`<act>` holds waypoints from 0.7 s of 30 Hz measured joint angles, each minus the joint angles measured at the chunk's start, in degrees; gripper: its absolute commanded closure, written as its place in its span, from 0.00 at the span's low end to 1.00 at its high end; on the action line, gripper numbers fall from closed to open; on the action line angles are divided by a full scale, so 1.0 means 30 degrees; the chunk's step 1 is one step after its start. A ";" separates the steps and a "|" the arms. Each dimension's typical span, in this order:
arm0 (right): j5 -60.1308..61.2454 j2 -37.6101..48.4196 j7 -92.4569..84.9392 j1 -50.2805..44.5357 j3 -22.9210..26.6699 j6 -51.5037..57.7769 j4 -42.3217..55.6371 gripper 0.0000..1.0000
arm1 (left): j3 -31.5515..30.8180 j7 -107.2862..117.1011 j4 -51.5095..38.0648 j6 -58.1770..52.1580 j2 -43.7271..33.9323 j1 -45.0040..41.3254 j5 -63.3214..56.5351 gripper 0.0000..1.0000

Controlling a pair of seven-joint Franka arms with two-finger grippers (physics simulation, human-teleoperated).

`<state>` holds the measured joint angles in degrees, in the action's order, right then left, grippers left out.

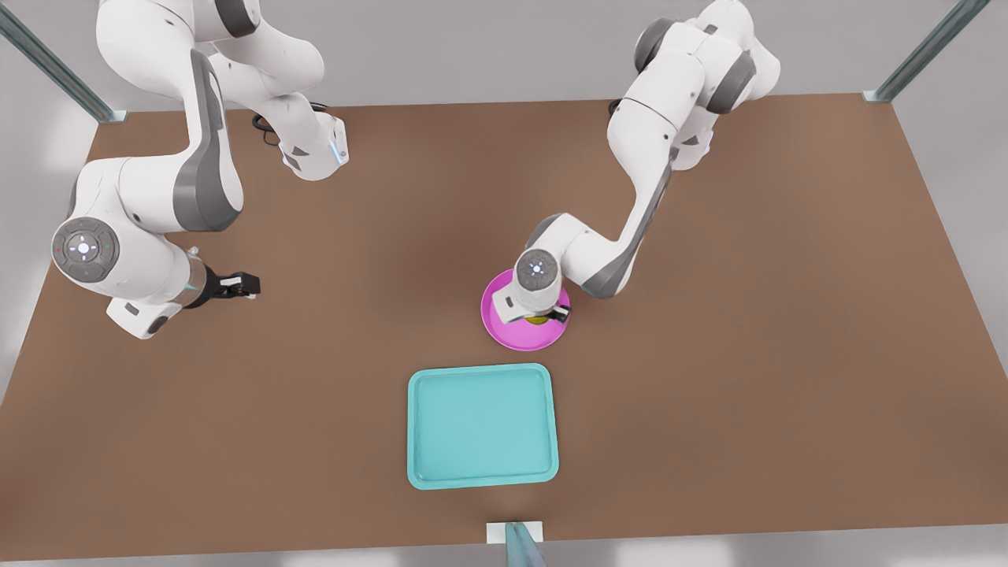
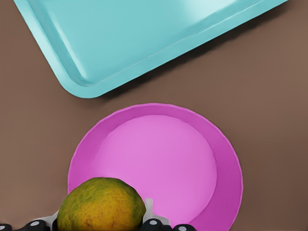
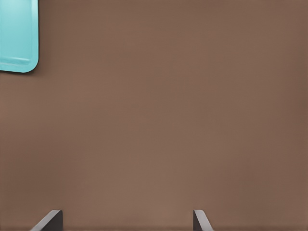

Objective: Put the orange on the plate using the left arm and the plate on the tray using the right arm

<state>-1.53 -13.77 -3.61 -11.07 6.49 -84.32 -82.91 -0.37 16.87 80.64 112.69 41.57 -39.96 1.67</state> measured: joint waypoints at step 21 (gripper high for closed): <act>1.2604 -0.8114 0.5191 -1.1295 -0.0803 -1.8435 -0.4677 0.00 | -0.0102 0.0062 -0.1820 -1.1797 -1.1225 1.1032 -0.1542 0.00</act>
<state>36.28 -38.11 11.96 -44.96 4.08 -139.62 -96.94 -0.68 17.06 75.18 77.30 7.89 -6.87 -2.95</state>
